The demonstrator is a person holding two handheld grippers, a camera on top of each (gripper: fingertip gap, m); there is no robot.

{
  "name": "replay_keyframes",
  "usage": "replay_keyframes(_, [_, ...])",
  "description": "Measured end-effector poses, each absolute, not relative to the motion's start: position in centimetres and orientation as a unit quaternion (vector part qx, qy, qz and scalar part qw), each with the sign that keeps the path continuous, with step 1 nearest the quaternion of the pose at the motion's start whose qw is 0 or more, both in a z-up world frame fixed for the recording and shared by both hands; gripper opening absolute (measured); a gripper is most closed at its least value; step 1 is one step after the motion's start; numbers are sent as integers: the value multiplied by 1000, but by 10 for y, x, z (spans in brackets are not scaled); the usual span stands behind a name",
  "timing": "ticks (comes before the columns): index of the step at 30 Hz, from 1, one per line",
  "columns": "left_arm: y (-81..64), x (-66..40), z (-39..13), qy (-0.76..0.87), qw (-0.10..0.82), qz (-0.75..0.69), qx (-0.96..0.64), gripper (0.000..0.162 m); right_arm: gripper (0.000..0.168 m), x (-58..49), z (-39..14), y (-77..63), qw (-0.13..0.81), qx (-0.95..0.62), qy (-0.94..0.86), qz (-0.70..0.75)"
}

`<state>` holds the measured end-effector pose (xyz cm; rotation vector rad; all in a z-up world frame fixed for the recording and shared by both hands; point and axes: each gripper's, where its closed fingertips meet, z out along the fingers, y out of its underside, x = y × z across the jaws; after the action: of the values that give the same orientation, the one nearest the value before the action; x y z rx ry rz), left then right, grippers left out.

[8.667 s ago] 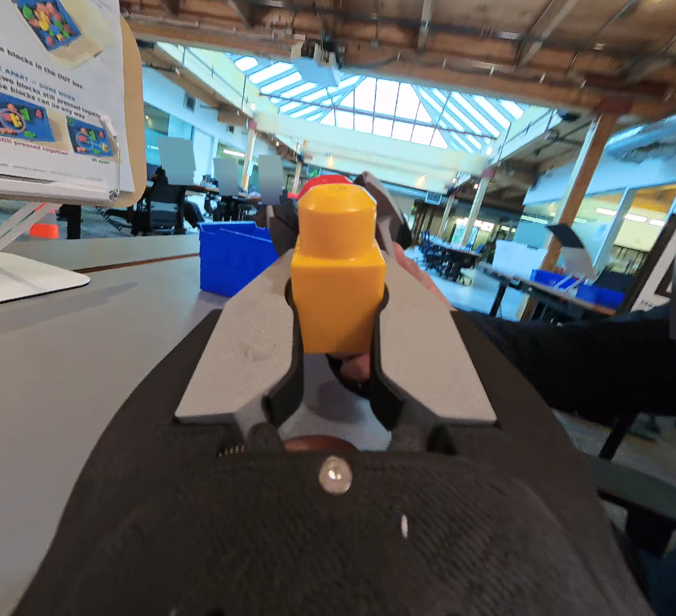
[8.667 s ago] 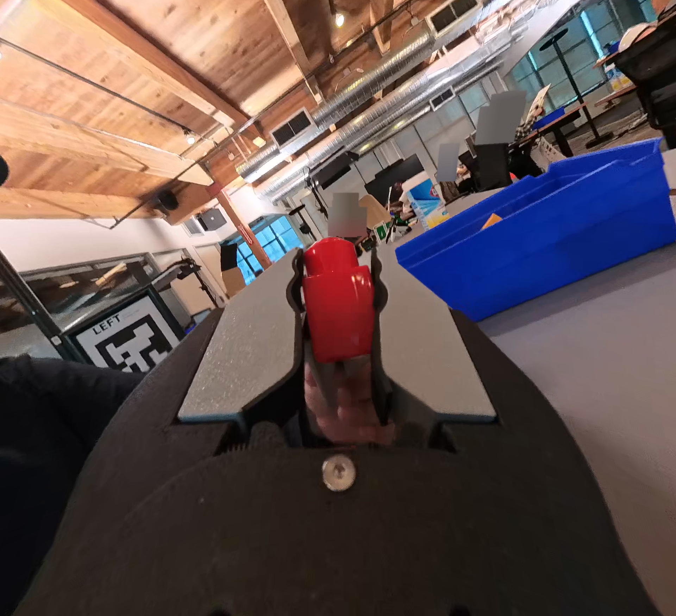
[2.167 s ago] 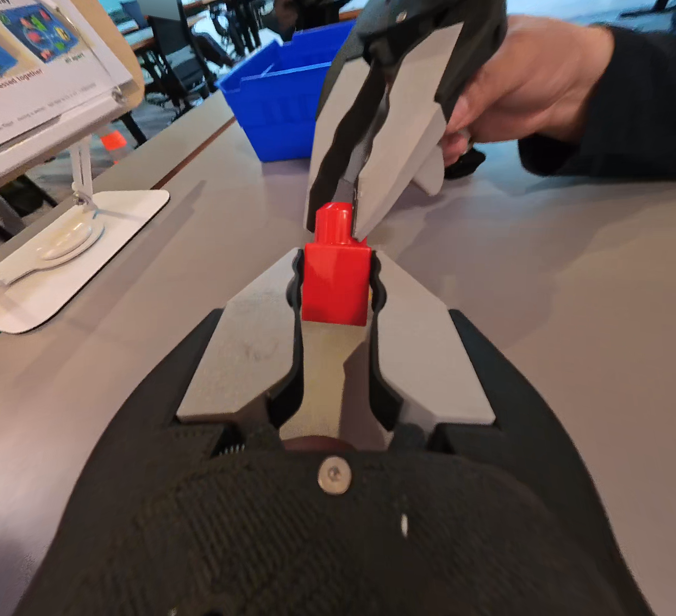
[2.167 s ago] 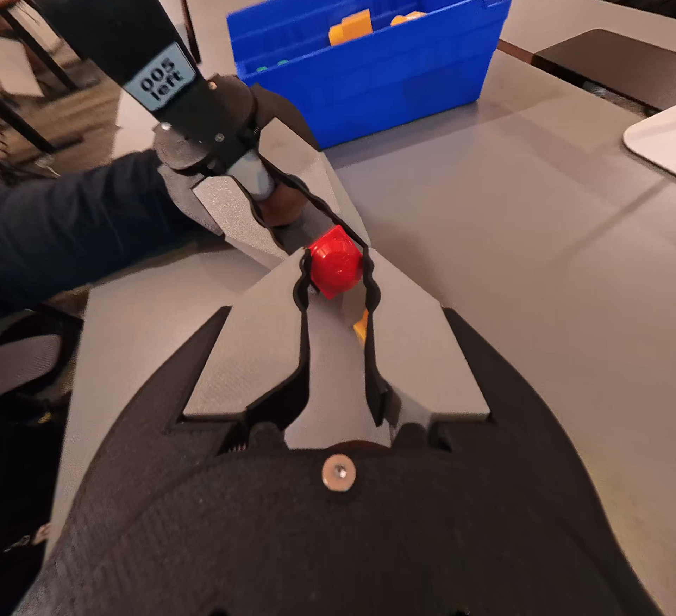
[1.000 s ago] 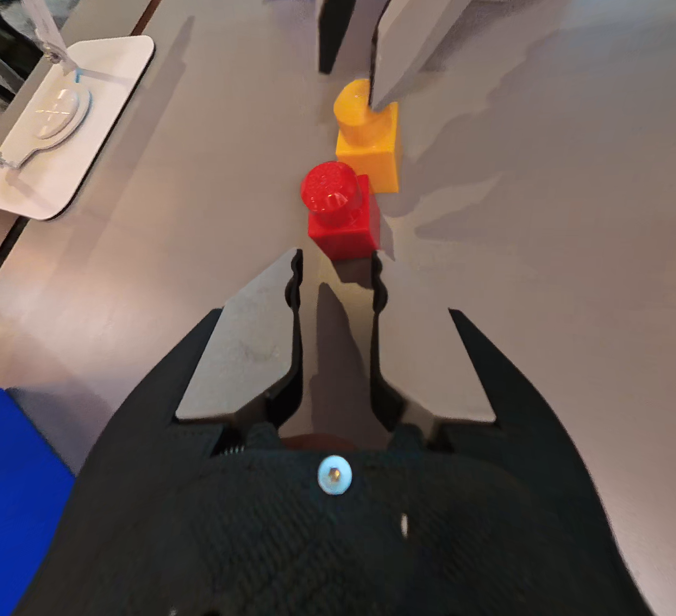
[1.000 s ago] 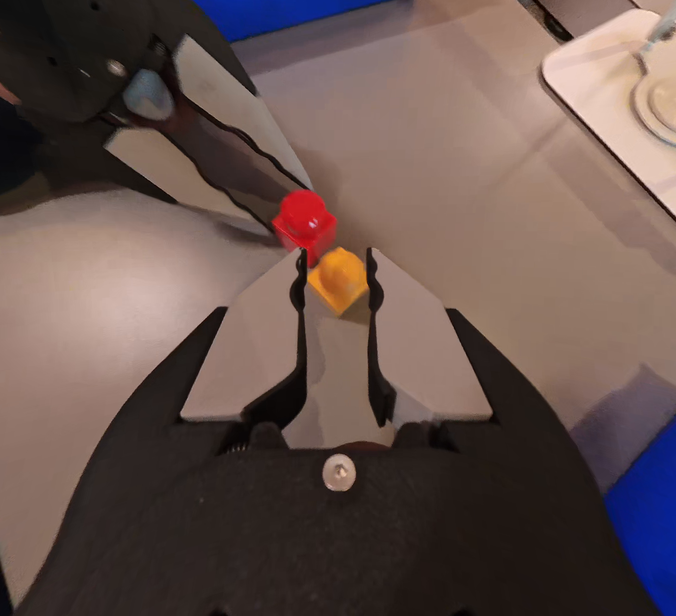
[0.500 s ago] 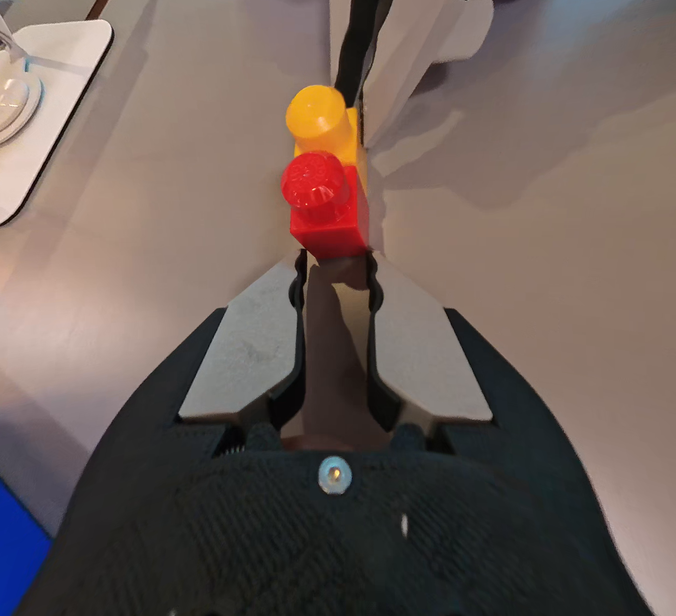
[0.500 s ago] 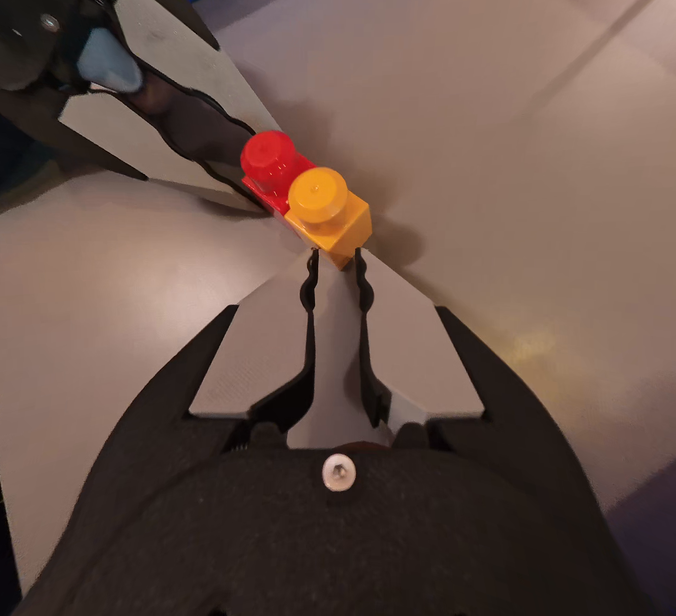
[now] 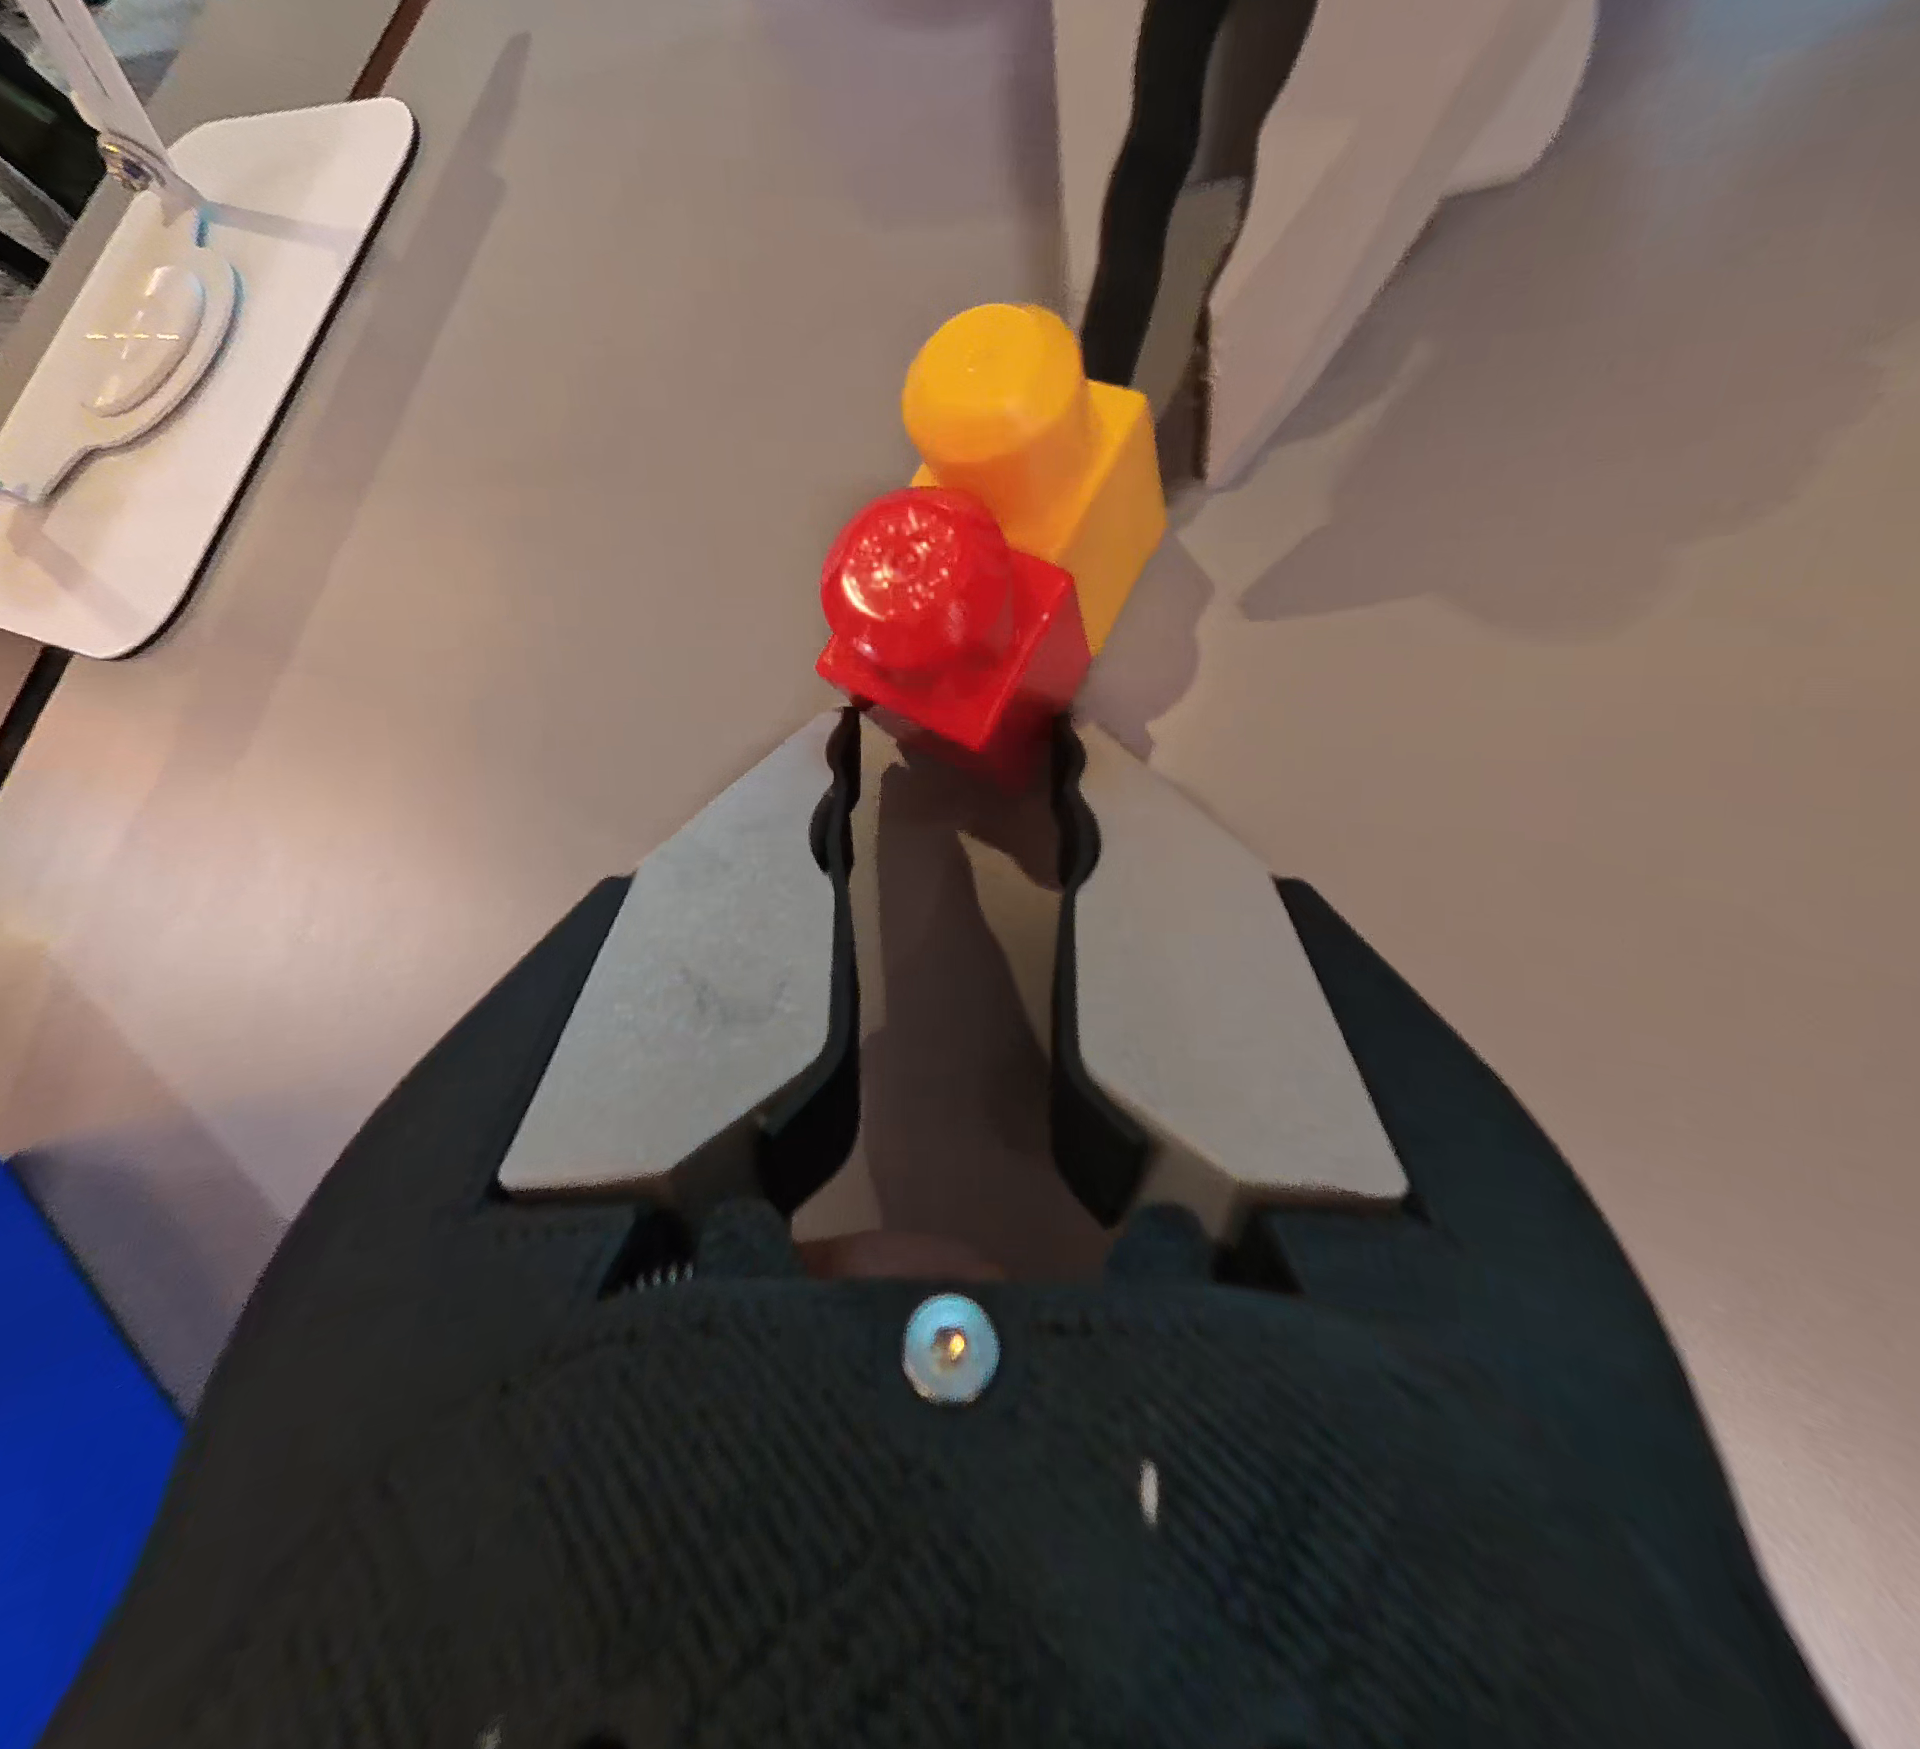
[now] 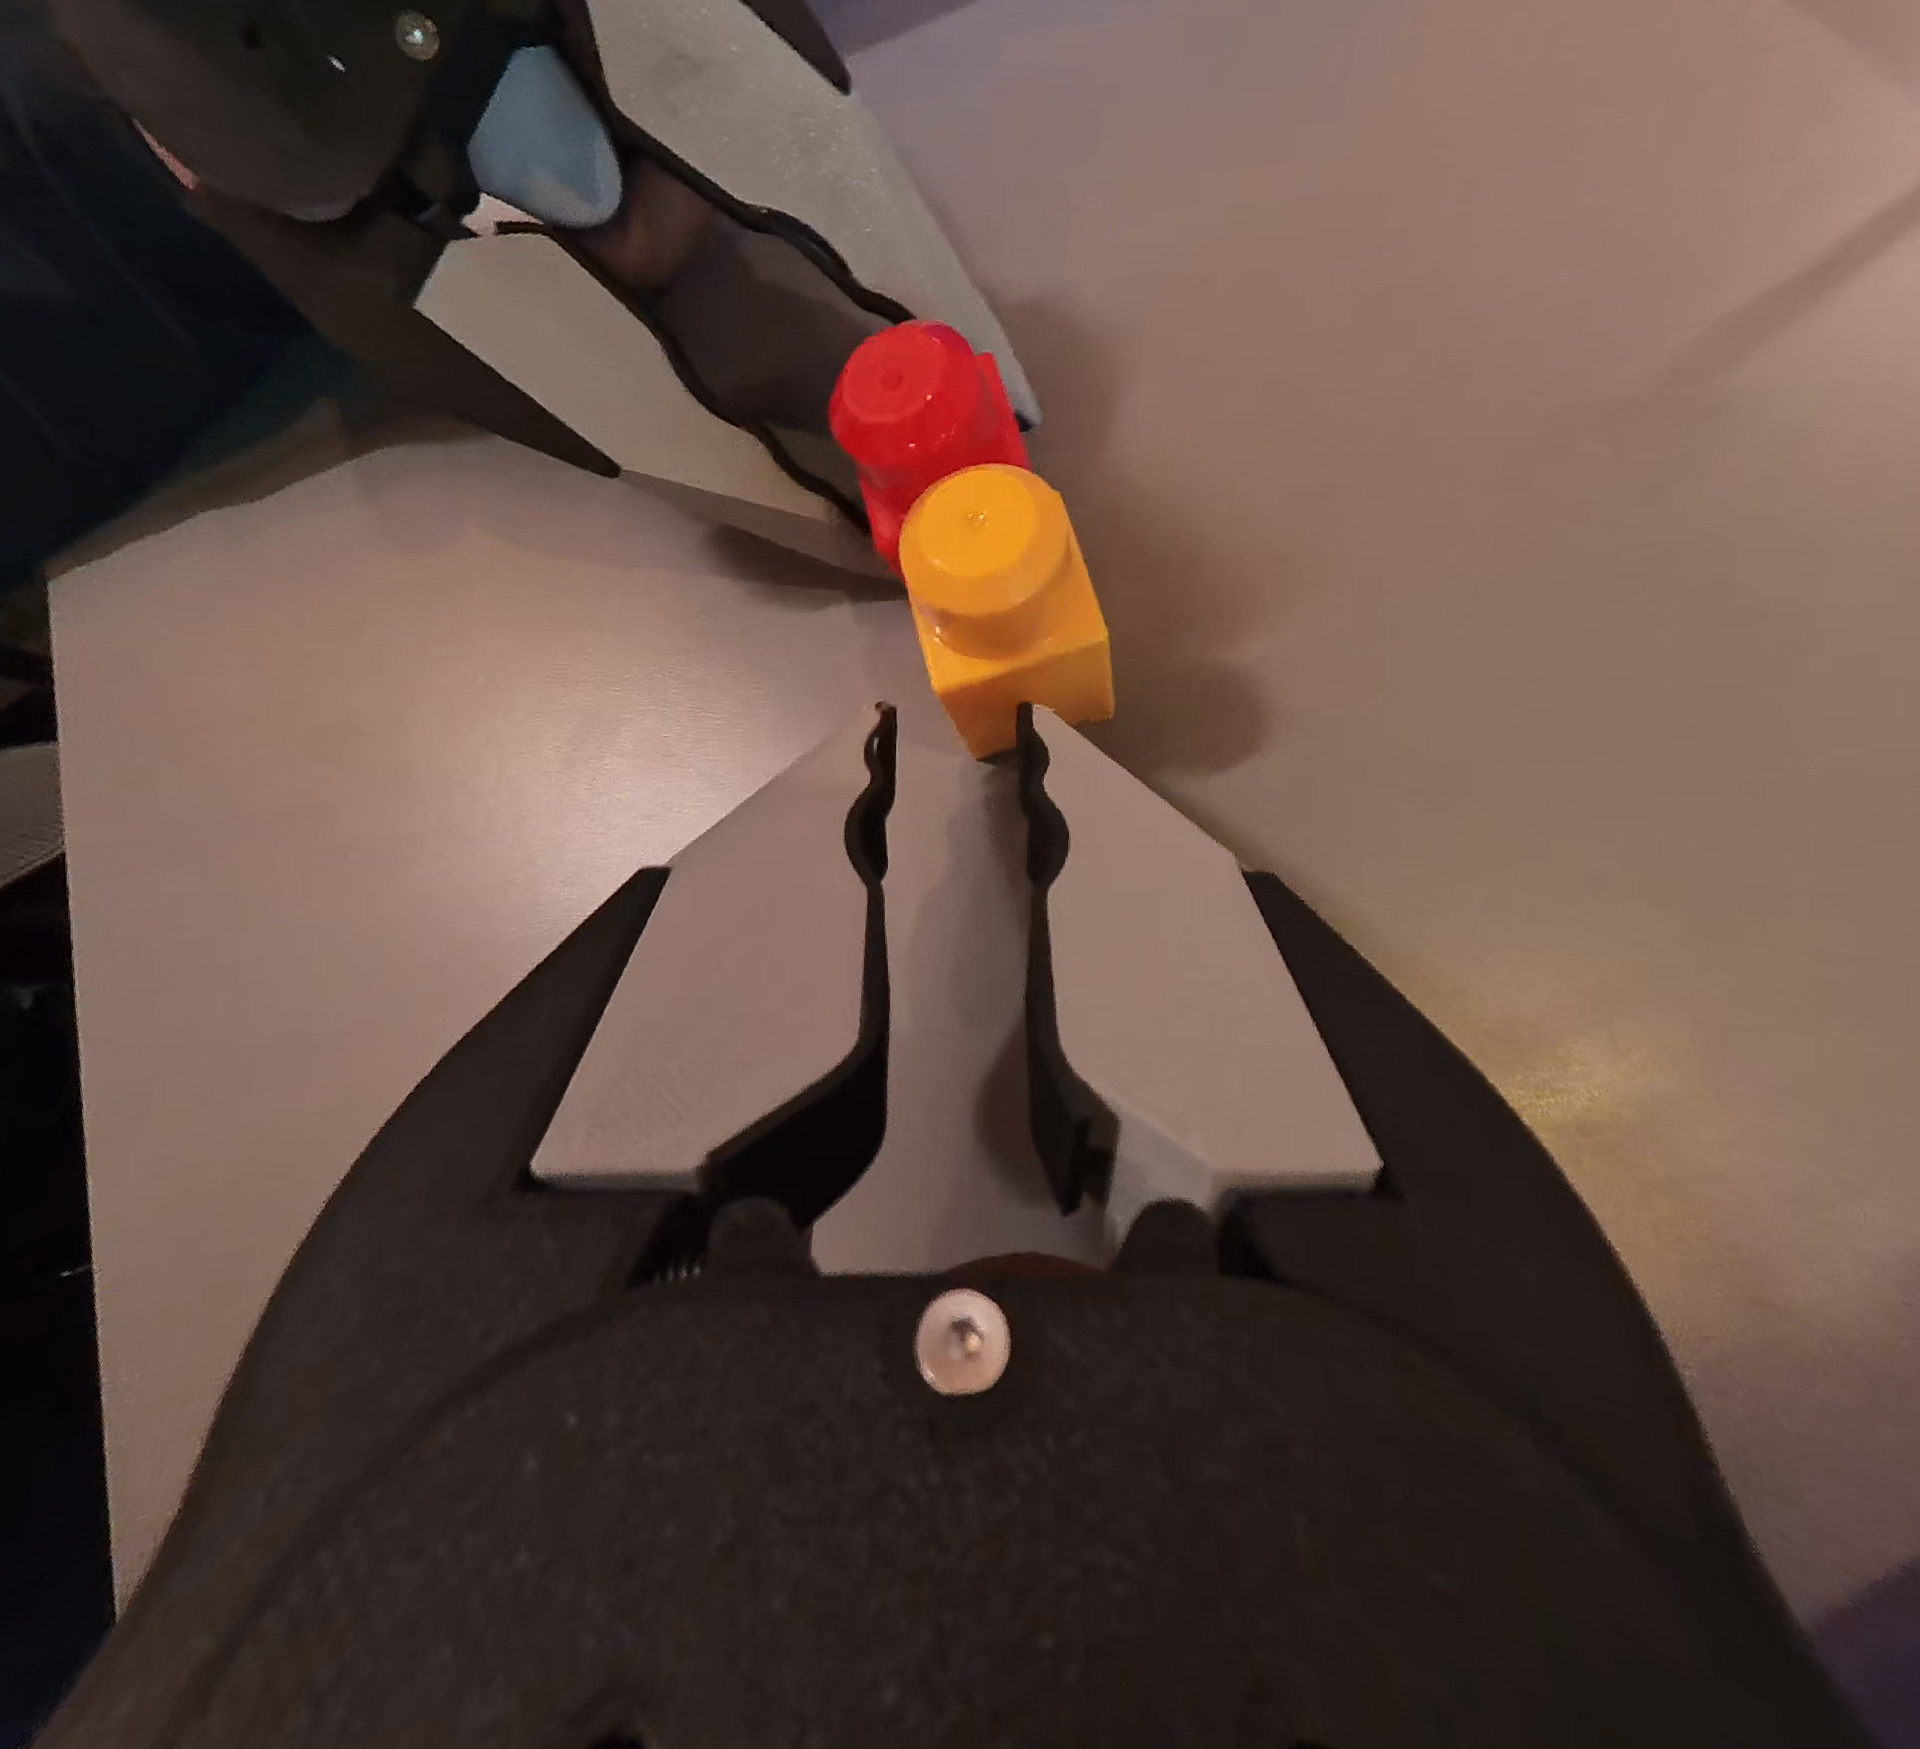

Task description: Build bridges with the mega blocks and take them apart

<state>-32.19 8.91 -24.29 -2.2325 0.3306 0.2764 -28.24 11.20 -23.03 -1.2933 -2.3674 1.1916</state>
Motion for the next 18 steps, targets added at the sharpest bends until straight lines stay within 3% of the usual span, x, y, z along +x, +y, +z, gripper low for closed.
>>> replay_keyframes(9, [84, -325, -243, 133, 416, 110, -893, 32, 20, -273, -229, 94, 81, -409, -810, 412])
replay_keyframes(15, [74, -310, -237, 90, 433, 14, -897, 68, 20, -273, -221, 105, 98, -419, -801, 417])
replay_keyframes(18, [79, -313, -247, 65, 405, 28, -912, 77, 20, -276, -229, 119, 104, -450, -795, 394])
